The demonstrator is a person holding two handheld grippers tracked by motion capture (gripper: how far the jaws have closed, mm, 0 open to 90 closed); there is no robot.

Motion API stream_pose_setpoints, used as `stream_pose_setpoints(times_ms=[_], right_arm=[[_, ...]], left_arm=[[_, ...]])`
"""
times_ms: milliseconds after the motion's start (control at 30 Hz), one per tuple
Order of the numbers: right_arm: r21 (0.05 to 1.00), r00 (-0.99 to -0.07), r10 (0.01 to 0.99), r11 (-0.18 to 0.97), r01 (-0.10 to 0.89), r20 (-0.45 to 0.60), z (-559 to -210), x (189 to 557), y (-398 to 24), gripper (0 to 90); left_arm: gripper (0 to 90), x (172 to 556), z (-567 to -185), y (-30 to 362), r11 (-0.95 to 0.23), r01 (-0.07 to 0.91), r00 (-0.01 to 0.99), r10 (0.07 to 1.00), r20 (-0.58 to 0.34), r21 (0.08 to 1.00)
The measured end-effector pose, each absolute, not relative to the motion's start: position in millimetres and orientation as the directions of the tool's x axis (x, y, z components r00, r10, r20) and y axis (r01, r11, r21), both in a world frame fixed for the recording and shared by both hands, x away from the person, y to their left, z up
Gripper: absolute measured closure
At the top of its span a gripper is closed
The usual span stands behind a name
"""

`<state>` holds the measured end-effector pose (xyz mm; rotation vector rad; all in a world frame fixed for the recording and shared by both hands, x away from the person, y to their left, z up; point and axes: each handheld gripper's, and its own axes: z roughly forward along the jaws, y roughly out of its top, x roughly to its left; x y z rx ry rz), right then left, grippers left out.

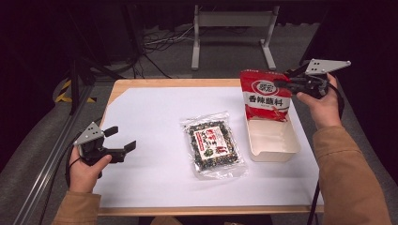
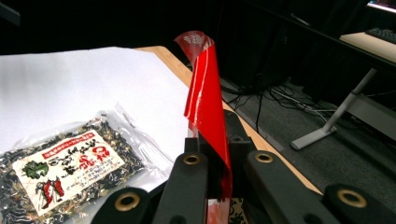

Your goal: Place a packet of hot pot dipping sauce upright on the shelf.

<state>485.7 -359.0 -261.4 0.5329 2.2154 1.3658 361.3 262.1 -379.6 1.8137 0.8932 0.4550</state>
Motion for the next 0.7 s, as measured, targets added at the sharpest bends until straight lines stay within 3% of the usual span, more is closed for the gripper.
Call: stream_pose_setpoints(times_ms=[400, 700], right_arm=[[0.892, -0.831, 0.518, 0.447, 0.059, -0.205, -274.6, 489.0, -347.7, 88.3], [0.886, -0.808, 0.56, 0.45, 0.109, -0.185, -286.7, 487.0, -354.1, 88.3]], left_arm=[[7.5, 362.1, -381.5, 259.7, -0.211, 0.371, 0.659, 0.746, -0.096, 0.905], [7.5, 363.4, -382.8, 258.4, -0.214, 0.373, 0.661, 0.744, -0.097, 0.903]])
